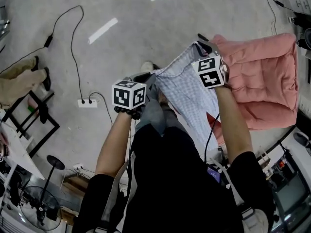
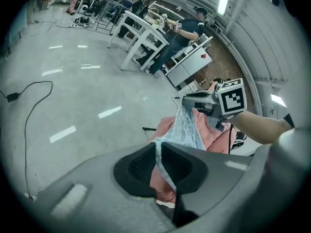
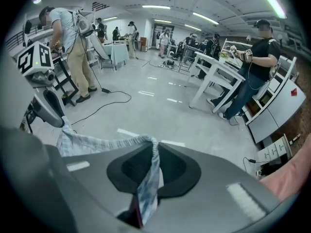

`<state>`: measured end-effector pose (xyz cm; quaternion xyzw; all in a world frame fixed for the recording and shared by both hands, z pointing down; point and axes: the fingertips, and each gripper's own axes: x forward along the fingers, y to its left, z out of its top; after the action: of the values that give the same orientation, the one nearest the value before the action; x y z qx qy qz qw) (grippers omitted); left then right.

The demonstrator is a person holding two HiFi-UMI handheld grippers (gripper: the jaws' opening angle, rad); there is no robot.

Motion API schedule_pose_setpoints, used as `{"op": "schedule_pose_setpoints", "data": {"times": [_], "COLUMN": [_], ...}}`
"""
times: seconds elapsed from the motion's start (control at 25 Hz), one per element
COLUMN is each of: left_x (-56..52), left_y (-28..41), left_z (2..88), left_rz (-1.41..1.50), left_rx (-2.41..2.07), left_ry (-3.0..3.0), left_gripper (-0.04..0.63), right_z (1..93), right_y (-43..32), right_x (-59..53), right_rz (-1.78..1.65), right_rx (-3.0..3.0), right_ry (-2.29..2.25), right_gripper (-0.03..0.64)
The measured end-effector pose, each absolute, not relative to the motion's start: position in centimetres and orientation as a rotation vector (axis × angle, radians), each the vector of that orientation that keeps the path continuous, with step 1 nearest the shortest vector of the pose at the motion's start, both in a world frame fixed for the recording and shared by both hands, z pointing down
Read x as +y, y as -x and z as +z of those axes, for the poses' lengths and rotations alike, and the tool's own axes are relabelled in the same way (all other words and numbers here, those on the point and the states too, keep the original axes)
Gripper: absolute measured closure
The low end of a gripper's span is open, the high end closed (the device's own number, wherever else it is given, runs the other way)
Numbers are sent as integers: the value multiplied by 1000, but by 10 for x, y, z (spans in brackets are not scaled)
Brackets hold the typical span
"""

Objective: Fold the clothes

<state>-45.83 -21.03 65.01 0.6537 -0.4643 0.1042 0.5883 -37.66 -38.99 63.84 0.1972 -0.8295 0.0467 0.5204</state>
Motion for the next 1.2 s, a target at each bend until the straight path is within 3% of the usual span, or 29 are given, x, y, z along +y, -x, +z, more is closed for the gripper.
{"op": "schedule_pose_setpoints", "data": {"times": [0.32, 0.72, 1.2], "left_x": [-206, -208, -210], "left_y": [466, 492, 481], "left_z": [669, 668, 644], "left_rz": [208, 209, 217], "left_rx": [-1048, -1105, -1134], "left_ry": [-1482, -1456, -1517], "left_gripper": [541, 495, 495], "right_z": [672, 682, 656], "right_y": [394, 384, 378], "right_x": [-390, -386, -386], "right_rz": [124, 215, 202], "right_rx": [-1911, -1849, -1893], "right_ry": [-427, -375, -420], "right_gripper": [574, 442, 443]}}
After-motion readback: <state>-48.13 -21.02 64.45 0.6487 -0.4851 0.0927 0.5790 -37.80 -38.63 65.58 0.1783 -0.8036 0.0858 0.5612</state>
